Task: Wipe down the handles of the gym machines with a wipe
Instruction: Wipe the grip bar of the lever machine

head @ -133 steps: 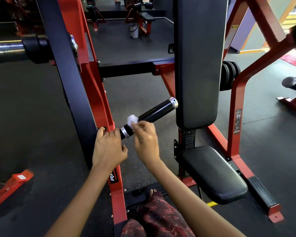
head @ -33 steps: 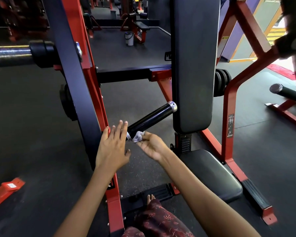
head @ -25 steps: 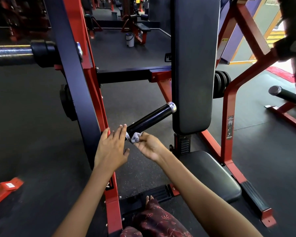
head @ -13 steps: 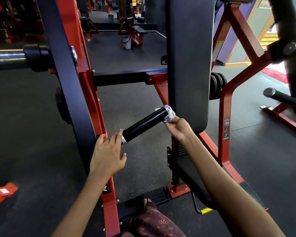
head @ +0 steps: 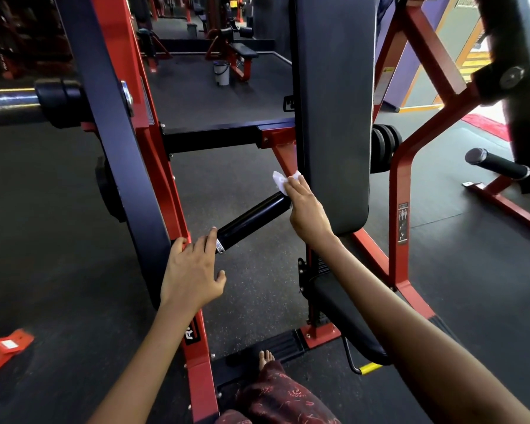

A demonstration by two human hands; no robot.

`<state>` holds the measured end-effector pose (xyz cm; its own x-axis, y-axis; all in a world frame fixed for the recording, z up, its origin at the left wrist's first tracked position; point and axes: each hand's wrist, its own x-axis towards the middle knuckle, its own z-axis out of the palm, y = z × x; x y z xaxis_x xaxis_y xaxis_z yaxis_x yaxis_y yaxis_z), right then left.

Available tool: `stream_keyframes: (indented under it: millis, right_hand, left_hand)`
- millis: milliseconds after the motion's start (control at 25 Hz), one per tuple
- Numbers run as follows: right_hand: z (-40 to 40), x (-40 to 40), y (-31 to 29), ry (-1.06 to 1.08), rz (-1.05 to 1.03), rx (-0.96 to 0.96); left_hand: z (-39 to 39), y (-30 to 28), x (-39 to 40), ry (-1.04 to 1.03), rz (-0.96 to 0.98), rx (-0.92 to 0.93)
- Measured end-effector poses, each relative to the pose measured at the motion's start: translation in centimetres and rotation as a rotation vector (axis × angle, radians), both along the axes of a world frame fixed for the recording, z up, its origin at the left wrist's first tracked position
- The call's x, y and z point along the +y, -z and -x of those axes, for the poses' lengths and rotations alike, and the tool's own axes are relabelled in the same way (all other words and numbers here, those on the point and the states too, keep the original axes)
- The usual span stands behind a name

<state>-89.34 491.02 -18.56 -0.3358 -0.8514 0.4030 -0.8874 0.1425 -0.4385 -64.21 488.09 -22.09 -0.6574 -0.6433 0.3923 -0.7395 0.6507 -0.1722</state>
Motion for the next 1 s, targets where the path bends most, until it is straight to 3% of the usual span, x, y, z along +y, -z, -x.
stream_keyframes:
  millis: [240,400,560,680,1000]
  right_hand:
    - [-6.3,0.8,-0.1,-0.004,0.033,0.091]
    - [-10.0,1.2,1.9,-0.171,0.058,0.116]
    - [-8.5,1.5,2.9,-0.489,0.057,0.386]
    - [-5.2,1.2,2.1,-0.607,0.075,0.580]
    - [-2.6,1.6,1.1,-0.522,0.079,0.617]
  left_hand:
    - [0.3,-0.5,0.3,-0.043,-0.013,-0.064]
    - [0.3,-0.8,0.5,-0.095,-0.023,-0.138]
    - [0.5,-0.9,0.6,-0.116,-0.078,-0.141]
    - [0.8,-1.0,1.1,-0.143,-0.088,-0.098]
    - [2.6,-1.6,2.7,-0.302,-0.276,-0.110]
